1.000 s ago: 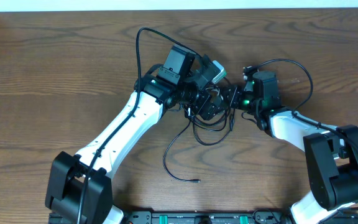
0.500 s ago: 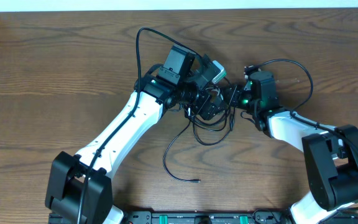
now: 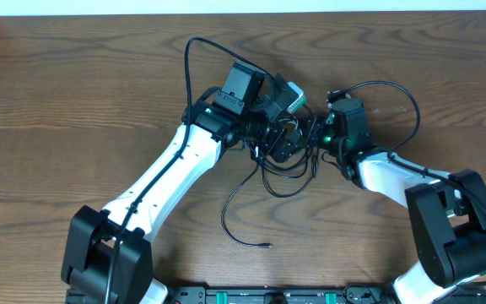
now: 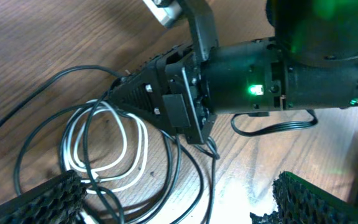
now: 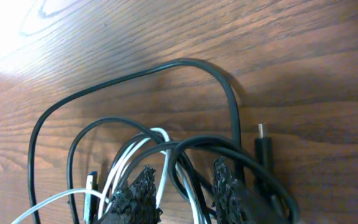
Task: Untangle cables
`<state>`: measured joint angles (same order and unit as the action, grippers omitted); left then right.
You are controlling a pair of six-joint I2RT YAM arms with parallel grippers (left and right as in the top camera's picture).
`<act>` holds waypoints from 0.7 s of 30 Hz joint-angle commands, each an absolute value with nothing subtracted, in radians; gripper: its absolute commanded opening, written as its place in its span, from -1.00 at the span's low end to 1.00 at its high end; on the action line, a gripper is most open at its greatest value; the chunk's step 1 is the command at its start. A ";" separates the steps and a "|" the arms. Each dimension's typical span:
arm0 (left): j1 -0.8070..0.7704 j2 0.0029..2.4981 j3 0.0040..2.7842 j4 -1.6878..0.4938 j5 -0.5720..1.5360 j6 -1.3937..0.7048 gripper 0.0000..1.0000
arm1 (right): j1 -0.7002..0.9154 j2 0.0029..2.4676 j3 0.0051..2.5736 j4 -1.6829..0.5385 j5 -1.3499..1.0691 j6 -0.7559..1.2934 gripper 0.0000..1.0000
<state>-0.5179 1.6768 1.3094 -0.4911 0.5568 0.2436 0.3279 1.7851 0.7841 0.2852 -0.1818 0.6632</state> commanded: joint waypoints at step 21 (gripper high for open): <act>-0.514 1.680 1.313 -0.518 0.451 0.246 0.96 | 0.339 1.874 0.786 0.374 -0.148 0.722 -0.52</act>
<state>-0.5179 1.6768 1.3094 -0.5159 0.4641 0.2432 0.3313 1.8587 0.7841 0.3645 -0.1631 0.7097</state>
